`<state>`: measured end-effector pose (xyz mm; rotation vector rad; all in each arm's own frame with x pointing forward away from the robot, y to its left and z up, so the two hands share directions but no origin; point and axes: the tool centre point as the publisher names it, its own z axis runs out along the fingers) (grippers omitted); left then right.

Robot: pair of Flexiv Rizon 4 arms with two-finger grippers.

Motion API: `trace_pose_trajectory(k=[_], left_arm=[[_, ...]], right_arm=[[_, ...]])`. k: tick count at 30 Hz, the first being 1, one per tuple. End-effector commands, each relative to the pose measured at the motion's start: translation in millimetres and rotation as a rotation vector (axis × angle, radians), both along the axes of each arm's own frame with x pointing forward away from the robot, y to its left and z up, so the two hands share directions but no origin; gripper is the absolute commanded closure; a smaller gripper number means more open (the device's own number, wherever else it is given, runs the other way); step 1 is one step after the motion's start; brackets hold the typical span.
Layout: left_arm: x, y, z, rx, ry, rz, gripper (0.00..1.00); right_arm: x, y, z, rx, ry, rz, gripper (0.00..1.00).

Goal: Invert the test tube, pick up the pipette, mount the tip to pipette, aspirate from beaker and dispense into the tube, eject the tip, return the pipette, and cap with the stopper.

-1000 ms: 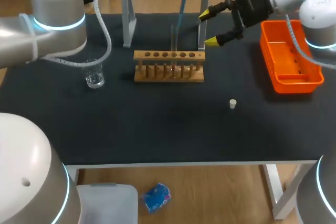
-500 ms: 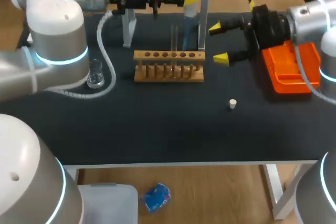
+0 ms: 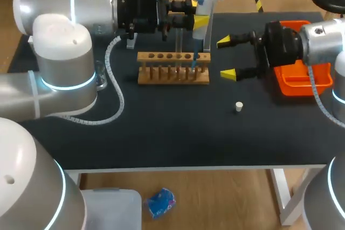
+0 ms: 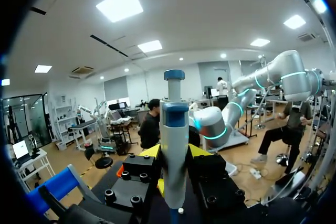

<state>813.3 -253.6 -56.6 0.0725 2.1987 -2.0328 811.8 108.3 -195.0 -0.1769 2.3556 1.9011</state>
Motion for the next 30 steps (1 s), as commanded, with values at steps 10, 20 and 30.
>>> trace_pose_trajectory(k=[10, 20, 30], left_arm=[[-0.9, -2, -17.9, -0.016, 0.021, -0.002, 1.0], [-9.6, -2, -43.4, -0.05, 0.032, 0.008, 1.0], [-8.7, -6, -60.8, -0.021, 0.041, 0.016, 1.0]], right_arm=[[-0.2, -1, -2, 0.034, 0.045, 0.037, 0.0], [3.3, 3, -6, 0.194, 0.146, 0.117, 0.0], [-3.9, 20, -1, 0.22, 0.155, 0.146, 0.0]])
